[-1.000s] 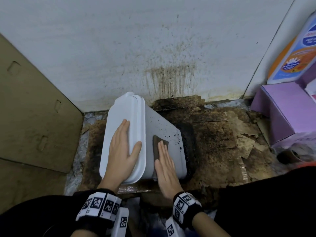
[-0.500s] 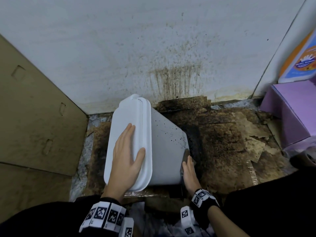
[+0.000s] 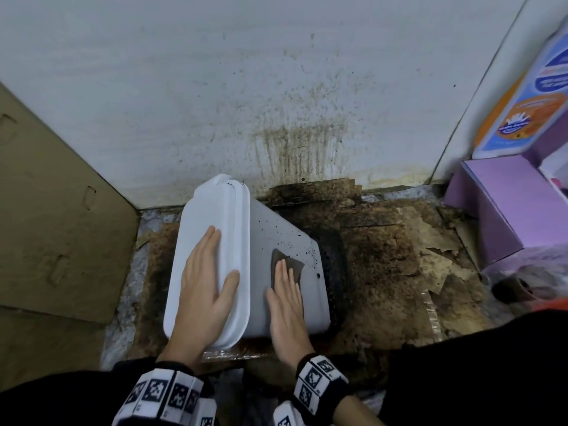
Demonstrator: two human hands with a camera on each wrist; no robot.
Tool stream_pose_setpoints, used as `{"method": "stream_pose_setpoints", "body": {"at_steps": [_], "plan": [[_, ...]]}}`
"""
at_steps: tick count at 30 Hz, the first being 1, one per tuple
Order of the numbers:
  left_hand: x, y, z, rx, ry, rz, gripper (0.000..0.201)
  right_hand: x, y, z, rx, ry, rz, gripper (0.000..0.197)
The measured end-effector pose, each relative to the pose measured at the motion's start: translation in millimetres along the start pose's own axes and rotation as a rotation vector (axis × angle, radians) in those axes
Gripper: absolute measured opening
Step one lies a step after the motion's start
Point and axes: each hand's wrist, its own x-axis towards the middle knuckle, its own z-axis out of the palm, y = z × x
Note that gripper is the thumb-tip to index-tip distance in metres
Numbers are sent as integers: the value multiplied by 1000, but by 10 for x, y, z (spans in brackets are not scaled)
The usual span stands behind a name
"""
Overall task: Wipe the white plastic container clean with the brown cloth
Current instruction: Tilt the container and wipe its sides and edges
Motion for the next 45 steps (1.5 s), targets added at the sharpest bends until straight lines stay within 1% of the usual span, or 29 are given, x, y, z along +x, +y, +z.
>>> {"method": "stream_pose_setpoints", "body": {"at_steps": [5, 13, 16, 20, 24, 27, 29, 31, 36, 38, 40, 43, 45], "plan": [[6, 70, 31, 14, -7, 8, 72, -23, 166, -130, -116, 2, -80, 61], [24, 111, 29, -6, -5, -7, 72, 47, 307, -204, -166, 26, -96, 65], [16, 118, 11, -23, -6, -14, 71, 94, 469, -165, -101, 37, -42, 61], [6, 156, 9, -25, -9, -5, 70, 142, 794, -137, 46, 67, 135, 57], [8, 177, 18, -6, -21, -3, 70, 180, 869, -131, 104, 74, 213, 65], [5, 137, 12, 8, -22, -7, 70, 187, 851, -74, 29, 38, 205, 74], [7, 101, 3, 20, -21, -4, 71, 165, 812, -34, -21, 19, 169, 74], [12, 83, 3, 28, -21, 3, 71, 119, 674, -27, -18, 16, 146, 73], [26, 86, 42, 60, -27, 17, 72, -11, 56, -46, 40, 5, 26, 70], [24, 83, 53, 67, -30, 18, 72, -4, -129, -58, 60, -23, -7, 69], [21, 80, 54, 70, -37, 16, 71, 73, -251, -108, 70, -78, -16, 64], [32, 84, 49, 83, -47, 22, 71, 324, -332, -227, 11, -163, -39, 53], [34, 107, 50, 82, -55, 21, 71, 529, -348, -302, 9, -210, -42, 53]]}}
